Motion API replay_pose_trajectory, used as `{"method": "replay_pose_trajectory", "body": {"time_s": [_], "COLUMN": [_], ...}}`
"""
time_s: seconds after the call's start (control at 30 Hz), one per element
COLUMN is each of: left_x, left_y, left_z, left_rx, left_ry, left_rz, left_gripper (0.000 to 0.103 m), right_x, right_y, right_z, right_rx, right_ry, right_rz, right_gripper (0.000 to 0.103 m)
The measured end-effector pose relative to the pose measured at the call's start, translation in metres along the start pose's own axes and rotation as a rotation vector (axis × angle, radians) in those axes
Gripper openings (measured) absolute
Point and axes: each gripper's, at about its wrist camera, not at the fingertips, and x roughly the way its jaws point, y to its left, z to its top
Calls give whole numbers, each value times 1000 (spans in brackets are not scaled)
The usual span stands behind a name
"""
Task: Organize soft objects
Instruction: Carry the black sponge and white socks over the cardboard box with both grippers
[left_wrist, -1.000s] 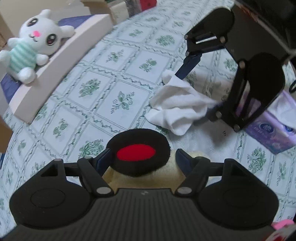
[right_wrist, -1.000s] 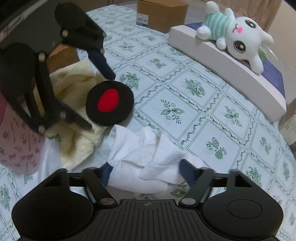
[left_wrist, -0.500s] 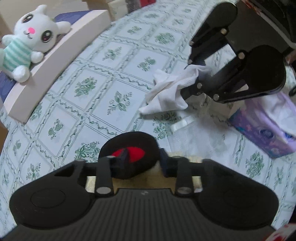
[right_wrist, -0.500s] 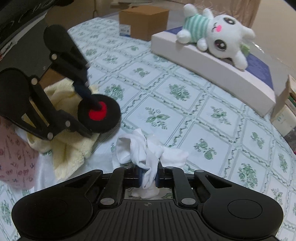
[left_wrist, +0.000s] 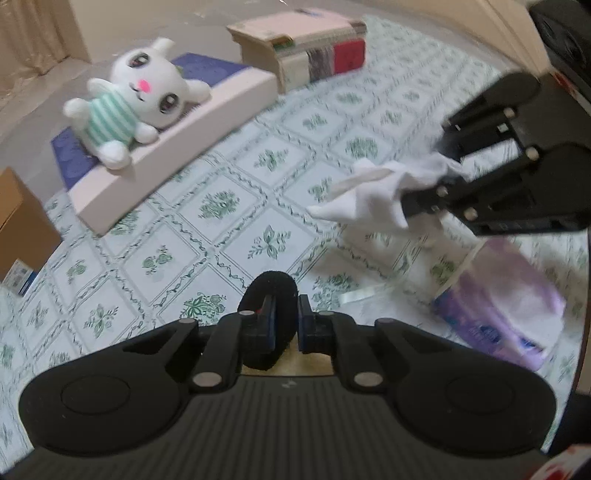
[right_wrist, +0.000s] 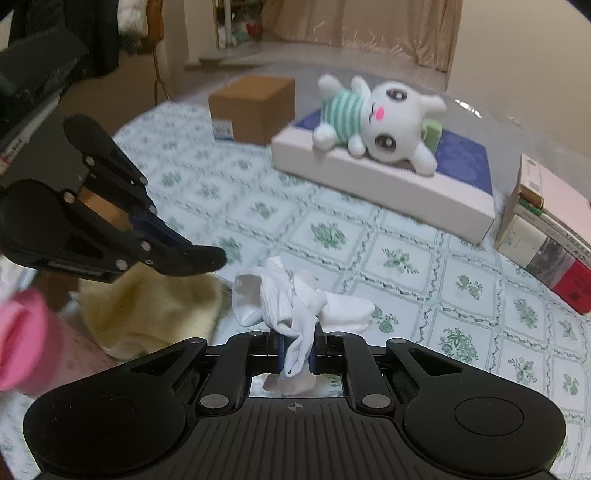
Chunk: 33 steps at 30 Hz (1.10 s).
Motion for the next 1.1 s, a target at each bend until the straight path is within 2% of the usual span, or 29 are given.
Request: {"method": "replay_pose_trajectory", "body": {"time_s": [0.27,0.6,0.77,0.83,0.9,1.0,1.1], "left_x": [-52,-107,-118,-121,-124,-130,-138], "left_y": [-36,-117,-157,-170,-182,-198,-209], "left_z": [-8,-43,-76,-93,-111,-139,-166], "left_rx": [-86,-148,-168,-201,-218,-252,-310], "left_ry": [-78,-149,-189,-206,-224,-249,-282], "left_rz": [-32,-44,11,8,42,83,91], "left_gripper": [9,9,9,9,9,9,9], "right_x": [-55,-130,-161,-169,-176,-184,-188], "right_y": [25,57,81,94,109,124,139], "right_z": [-4,-58,-96,-110,-125,-147,-168], "right_rx": [40,122,165,157,156,197,242], "right_ry": [-44,-101,-158,-178,-198,-220,-232], "right_rz": [11,19,21,6,-6,7,17], "right_gripper": [11,11,11,11,11,11,11]}}
